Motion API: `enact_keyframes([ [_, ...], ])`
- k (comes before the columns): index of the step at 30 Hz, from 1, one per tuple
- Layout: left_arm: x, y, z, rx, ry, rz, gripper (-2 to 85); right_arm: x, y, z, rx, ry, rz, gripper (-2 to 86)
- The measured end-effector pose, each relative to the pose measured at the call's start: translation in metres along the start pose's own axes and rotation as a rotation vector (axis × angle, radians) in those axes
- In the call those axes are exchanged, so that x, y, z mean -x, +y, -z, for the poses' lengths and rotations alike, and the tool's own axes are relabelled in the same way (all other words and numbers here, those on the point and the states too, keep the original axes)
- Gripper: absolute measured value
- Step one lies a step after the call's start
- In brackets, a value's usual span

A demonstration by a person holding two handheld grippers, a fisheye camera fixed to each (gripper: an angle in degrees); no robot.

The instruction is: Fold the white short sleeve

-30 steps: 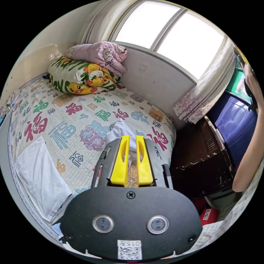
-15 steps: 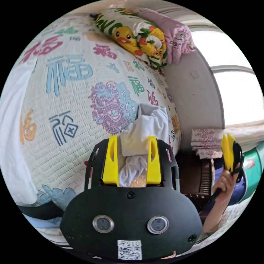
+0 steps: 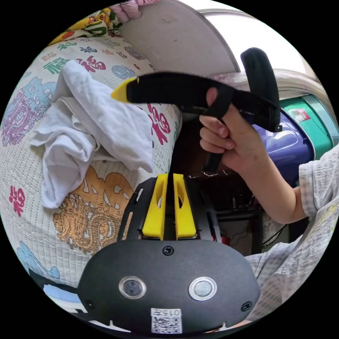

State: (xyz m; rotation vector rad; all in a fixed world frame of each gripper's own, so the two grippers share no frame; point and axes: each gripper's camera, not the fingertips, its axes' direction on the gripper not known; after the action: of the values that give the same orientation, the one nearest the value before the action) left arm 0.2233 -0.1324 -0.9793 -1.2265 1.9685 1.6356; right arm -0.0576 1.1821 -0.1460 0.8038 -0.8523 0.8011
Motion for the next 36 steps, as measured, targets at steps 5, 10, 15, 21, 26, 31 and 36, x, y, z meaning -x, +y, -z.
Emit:
enact_keyframes([
  [5,0.056,0.009,0.063,-0.122,-0.288,0.121,13.4,-0.003,-0.042,-0.051,0.111,0.151,0.059,12.0],
  [10,0.141,0.004,0.090,-0.249,-0.380,0.335,16.3,-0.055,-0.077,-0.043,0.086,0.001,-0.121,6.7],
  [15,0.205,-0.006,0.032,-0.166,-0.124,0.431,9.8,-0.099,-0.101,-0.020,0.007,-0.115,-0.248,4.5],
  [21,0.215,0.029,-0.002,-0.168,-0.111,0.414,1.0,-0.155,-0.109,0.034,-0.200,-0.295,-0.404,3.5],
  [26,0.197,0.122,0.039,-0.398,-0.056,0.321,0.1,-0.167,-0.112,0.082,-0.349,-0.474,-0.400,3.3],
  [31,0.193,0.226,0.084,-0.572,-0.018,0.288,0.0,-0.142,-0.136,0.099,-0.392,-0.634,-0.281,3.3],
  [36,0.195,0.337,0.112,-0.684,-0.045,0.288,-0.1,-0.100,-0.163,0.094,-0.393,-0.768,-0.131,3.2],
])
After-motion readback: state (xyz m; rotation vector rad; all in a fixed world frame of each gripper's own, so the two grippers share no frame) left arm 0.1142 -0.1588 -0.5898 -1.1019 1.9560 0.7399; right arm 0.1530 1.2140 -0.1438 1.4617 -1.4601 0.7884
